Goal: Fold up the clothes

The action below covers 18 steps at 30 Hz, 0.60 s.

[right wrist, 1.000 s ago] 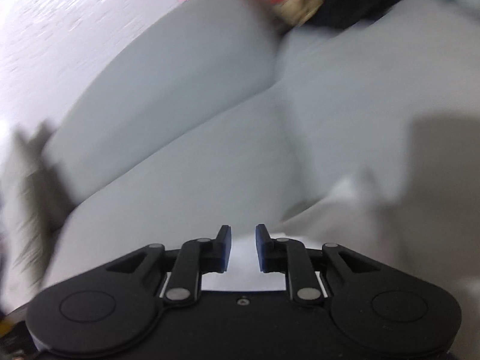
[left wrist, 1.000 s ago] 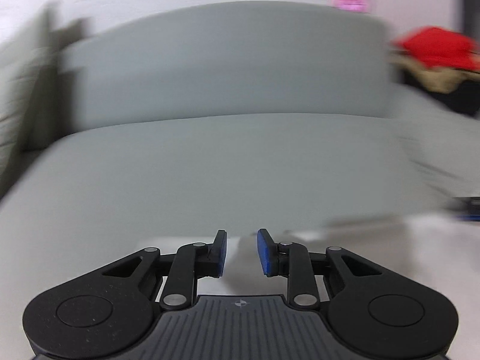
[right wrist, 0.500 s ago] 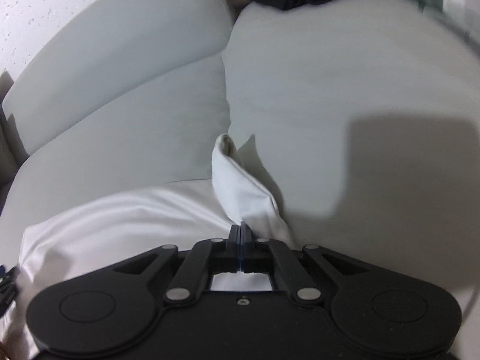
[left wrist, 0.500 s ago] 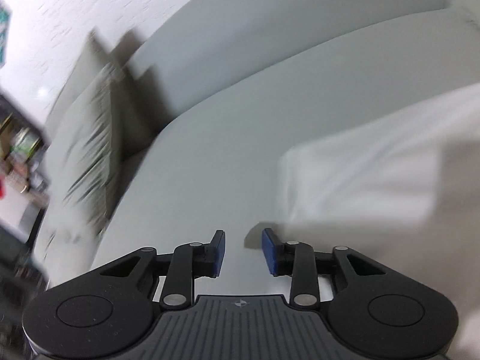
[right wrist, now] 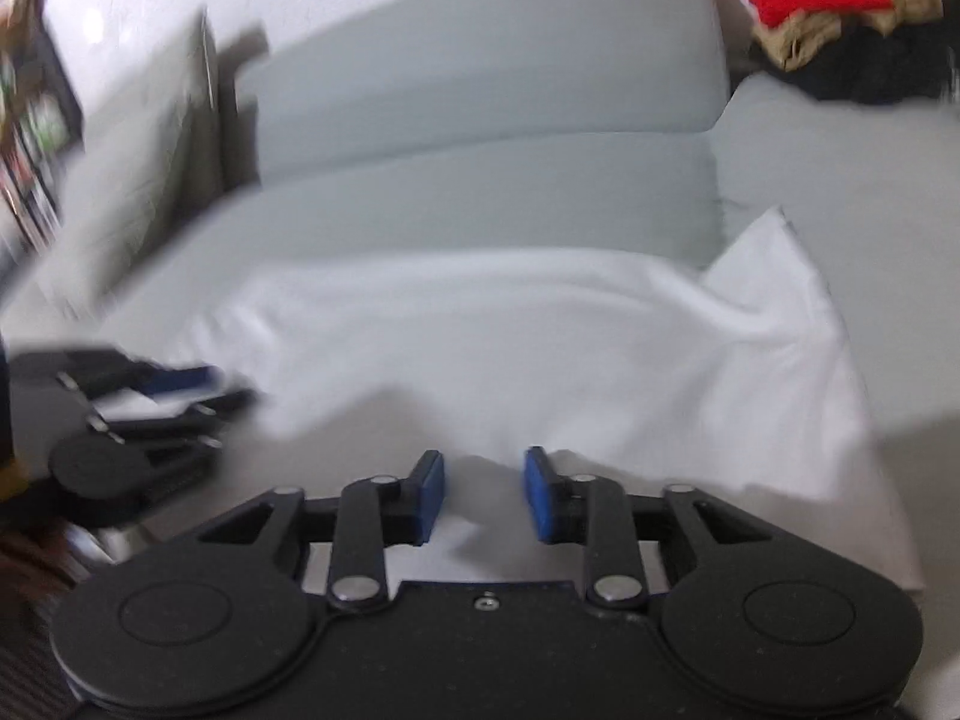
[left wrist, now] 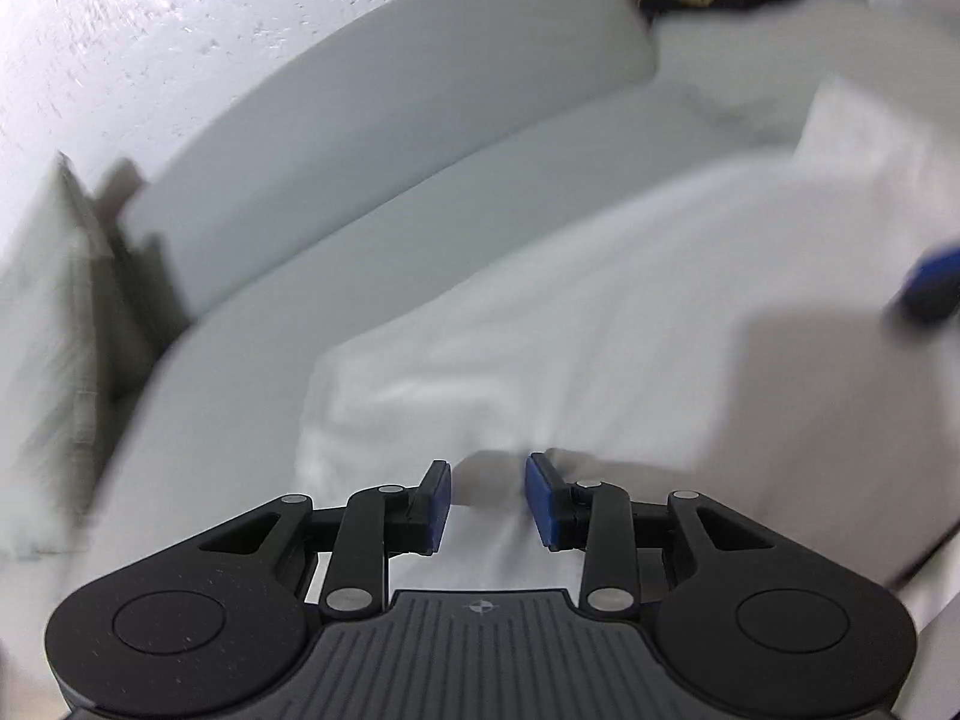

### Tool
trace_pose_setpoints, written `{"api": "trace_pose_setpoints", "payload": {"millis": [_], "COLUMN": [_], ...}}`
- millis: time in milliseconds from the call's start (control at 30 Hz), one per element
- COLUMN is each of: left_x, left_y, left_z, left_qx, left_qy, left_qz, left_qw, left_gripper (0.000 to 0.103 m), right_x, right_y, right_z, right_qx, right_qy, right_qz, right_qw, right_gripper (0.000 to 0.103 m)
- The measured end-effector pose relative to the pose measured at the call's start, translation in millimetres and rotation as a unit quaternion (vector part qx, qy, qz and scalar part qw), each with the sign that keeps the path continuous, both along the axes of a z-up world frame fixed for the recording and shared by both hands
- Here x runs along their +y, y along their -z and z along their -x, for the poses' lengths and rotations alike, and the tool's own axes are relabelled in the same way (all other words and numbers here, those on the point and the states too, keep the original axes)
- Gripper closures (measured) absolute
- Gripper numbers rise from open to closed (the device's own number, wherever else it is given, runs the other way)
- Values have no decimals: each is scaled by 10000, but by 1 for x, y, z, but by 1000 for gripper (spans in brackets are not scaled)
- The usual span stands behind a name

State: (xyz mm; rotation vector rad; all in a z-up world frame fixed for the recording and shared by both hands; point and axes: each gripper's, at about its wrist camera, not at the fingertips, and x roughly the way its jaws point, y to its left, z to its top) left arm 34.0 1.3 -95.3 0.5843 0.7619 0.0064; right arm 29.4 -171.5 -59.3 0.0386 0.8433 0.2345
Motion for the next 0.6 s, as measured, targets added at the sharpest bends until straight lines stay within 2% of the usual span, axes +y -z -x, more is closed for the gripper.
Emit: {"api": "trace_pose_setpoints", "payload": {"millis": [100, 167, 200, 233, 300, 333, 433, 467, 500, 567, 600], "left_x": [33, 53, 62, 67, 82, 92, 111, 122, 126, 129, 124], "left_y": [-7, -11, -13, -15, -23, -24, -32, -35, -38, -43, -45], "left_z": [5, 8, 9, 12, 13, 12, 14, 12, 11, 13, 14], "left_qx": [189, 219, 228, 230, 218, 196, 169, 93, -21, -257, -361], "left_qy": [-674, -1083, -1277, -1431, -1748, -1985, -2400, -2505, -2534, -2539, -2378], "left_qz": [47, 119, 148, 224, 411, 345, 871, 928, 972, 1091, 1170], "left_qw": [9975, 9938, 9914, 9892, 9835, 9793, 9667, 9636, 9625, 9607, 9636], "left_gripper": [68, 66, 60, 56, 56, 57, 57, 62, 66, 66, 66], "right_x": [-18, -42, -54, -64, -77, -82, -93, -94, -95, -97, -97], "right_y": [-1, 6, 10, 8, 5, 4, -1, -3, -5, -10, -12], "right_z": [18, 18, 17, 17, 22, 27, 37, 41, 46, 50, 52], "right_qx": [96, 342, 477, 563, 627, 650, 705, 685, 643, 443, 336], "right_qy": [677, 1178, 1424, 1558, 1731, 1822, 2127, 2218, 2274, 2293, 2297], "right_qz": [779, 776, 739, 519, 177, 35, -366, -464, -557, -811, -942], "right_qw": [9946, 9894, 9859, 9848, 9828, 9811, 9739, 9716, 9701, 9690, 9681], "right_gripper": [95, 100, 103, 103, 103, 103, 103, 103, 100, 98, 95]}}
